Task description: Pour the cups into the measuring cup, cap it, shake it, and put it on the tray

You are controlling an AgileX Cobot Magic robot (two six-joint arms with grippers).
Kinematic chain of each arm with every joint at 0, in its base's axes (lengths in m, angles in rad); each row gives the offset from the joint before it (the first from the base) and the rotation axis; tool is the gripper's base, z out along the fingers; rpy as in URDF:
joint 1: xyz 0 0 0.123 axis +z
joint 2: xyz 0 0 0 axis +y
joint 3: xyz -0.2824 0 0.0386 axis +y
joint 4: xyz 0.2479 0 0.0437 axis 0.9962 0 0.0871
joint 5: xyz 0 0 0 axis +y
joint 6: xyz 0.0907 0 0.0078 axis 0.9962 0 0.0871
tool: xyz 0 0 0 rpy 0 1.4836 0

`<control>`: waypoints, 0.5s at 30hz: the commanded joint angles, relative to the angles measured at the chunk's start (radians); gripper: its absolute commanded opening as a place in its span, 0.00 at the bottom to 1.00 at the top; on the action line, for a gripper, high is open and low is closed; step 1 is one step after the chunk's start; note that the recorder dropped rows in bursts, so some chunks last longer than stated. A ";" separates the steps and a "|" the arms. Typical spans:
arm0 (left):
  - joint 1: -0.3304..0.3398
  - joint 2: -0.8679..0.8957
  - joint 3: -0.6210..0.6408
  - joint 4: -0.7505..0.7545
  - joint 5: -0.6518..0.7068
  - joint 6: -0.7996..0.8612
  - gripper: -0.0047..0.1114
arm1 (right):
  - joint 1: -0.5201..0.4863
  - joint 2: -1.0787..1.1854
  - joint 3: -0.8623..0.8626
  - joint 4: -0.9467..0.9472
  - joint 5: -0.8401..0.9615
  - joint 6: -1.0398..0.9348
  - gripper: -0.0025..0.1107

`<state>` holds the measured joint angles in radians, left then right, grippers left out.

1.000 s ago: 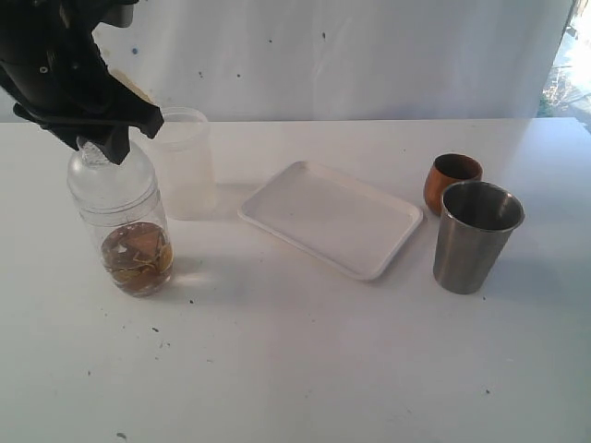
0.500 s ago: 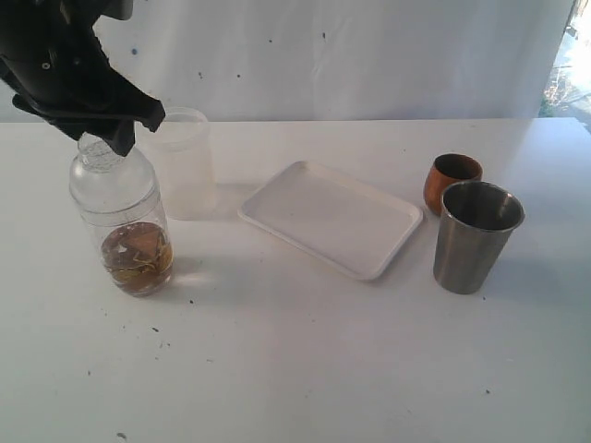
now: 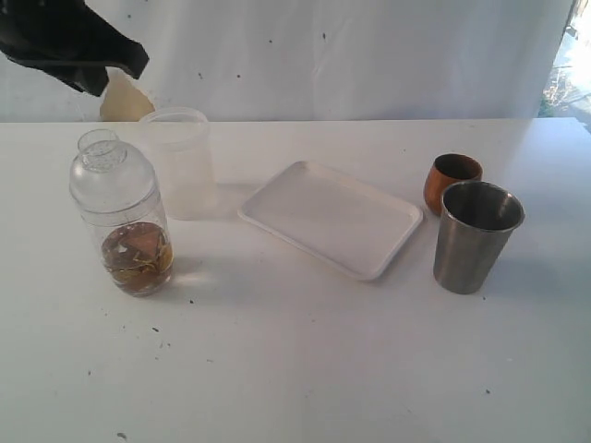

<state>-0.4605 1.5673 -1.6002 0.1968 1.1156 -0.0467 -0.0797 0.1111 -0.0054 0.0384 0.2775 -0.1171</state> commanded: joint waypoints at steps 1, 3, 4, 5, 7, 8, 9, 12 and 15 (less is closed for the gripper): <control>-0.001 -0.018 0.031 -0.020 0.066 0.082 0.04 | -0.005 -0.004 0.005 -0.006 -0.010 0.003 0.02; -0.001 -0.018 0.070 -0.020 0.053 0.098 0.04 | -0.005 -0.004 0.005 -0.006 -0.010 0.003 0.02; -0.001 -0.018 0.086 -0.017 0.035 0.100 0.04 | -0.005 -0.004 0.005 -0.006 -0.010 0.003 0.02; -0.001 -0.018 0.105 -0.017 0.017 0.100 0.04 | -0.005 -0.004 0.005 -0.006 -0.010 0.003 0.02; -0.001 -0.018 0.146 -0.017 -0.050 0.100 0.04 | -0.005 -0.004 0.005 -0.006 -0.010 0.003 0.02; -0.001 -0.018 0.160 -0.017 -0.073 0.095 0.04 | -0.005 -0.004 0.005 -0.006 -0.010 0.003 0.02; -0.001 -0.018 0.169 -0.017 -0.085 0.093 0.04 | -0.005 -0.004 0.005 -0.006 -0.010 0.003 0.02; -0.001 -0.018 0.207 0.008 -0.148 0.081 0.04 | -0.005 -0.004 0.005 -0.006 -0.010 0.003 0.02; -0.001 -0.018 0.214 0.021 -0.190 0.062 0.04 | -0.005 -0.004 0.005 -0.006 -0.010 0.003 0.02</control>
<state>-0.4605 1.5559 -1.3887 0.2039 0.9644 0.0312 -0.0797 0.1111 -0.0054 0.0384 0.2775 -0.1171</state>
